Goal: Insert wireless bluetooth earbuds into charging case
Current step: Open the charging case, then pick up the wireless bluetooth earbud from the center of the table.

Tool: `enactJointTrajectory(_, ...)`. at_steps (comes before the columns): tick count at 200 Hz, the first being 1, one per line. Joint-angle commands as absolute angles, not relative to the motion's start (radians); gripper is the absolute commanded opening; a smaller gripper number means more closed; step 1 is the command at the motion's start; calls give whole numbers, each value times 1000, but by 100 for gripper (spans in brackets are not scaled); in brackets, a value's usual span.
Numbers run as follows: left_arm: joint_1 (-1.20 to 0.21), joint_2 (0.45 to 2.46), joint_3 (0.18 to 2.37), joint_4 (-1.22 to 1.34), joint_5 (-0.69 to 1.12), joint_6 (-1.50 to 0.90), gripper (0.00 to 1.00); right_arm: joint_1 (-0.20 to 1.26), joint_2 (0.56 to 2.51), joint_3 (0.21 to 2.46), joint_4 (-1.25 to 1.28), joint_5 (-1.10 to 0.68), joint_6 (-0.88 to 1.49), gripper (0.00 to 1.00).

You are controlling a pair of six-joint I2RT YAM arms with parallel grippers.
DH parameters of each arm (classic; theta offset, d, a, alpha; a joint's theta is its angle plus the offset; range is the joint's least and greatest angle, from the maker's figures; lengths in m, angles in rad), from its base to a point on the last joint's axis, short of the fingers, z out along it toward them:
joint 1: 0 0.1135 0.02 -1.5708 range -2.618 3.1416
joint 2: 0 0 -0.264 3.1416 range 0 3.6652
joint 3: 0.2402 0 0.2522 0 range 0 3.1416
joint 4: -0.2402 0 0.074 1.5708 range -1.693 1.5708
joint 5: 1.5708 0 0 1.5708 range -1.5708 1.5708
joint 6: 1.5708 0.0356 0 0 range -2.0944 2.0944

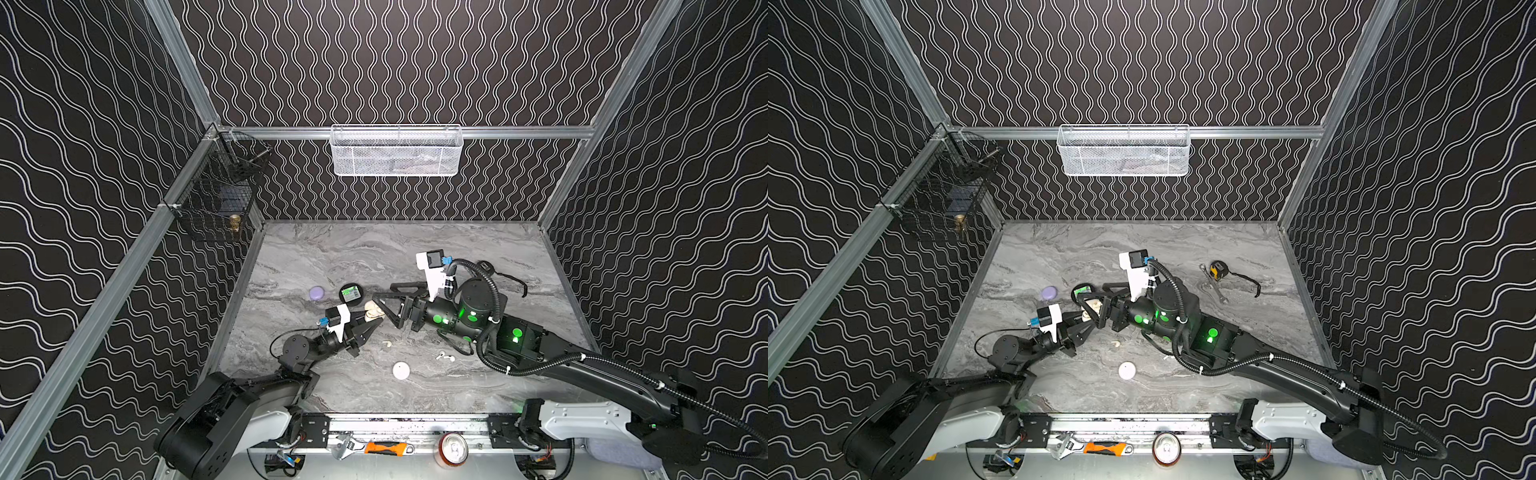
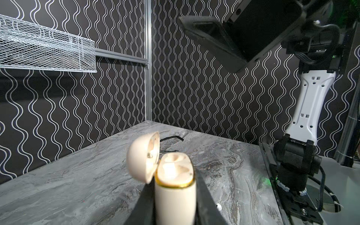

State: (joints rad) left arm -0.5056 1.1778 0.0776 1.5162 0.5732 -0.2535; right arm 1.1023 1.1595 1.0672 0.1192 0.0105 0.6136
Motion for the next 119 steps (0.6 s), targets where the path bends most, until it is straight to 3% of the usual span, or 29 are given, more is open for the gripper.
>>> enactJointTrajectory(1,-504,1176,71,1548,547,-233,0,1101,1157,1080,109,14,639,92)
enactJointTrajectory(22,-489,1186,59,1548,503,-243,0,1100,1161,1061,70,15,635,88)
enactJointTrajectory(54,-417,1204,13,1546,345,-304,0,1092,1124,936,-44,276,618,84)
enactJointTrajectory(74,-391,1189,-10,1546,327,-292,0,1071,1167,890,-80,334,637,82)
enactJointTrajectory(119,-393,1025,-4,1324,261,-255,0,1055,1551,991,-191,209,684,50)
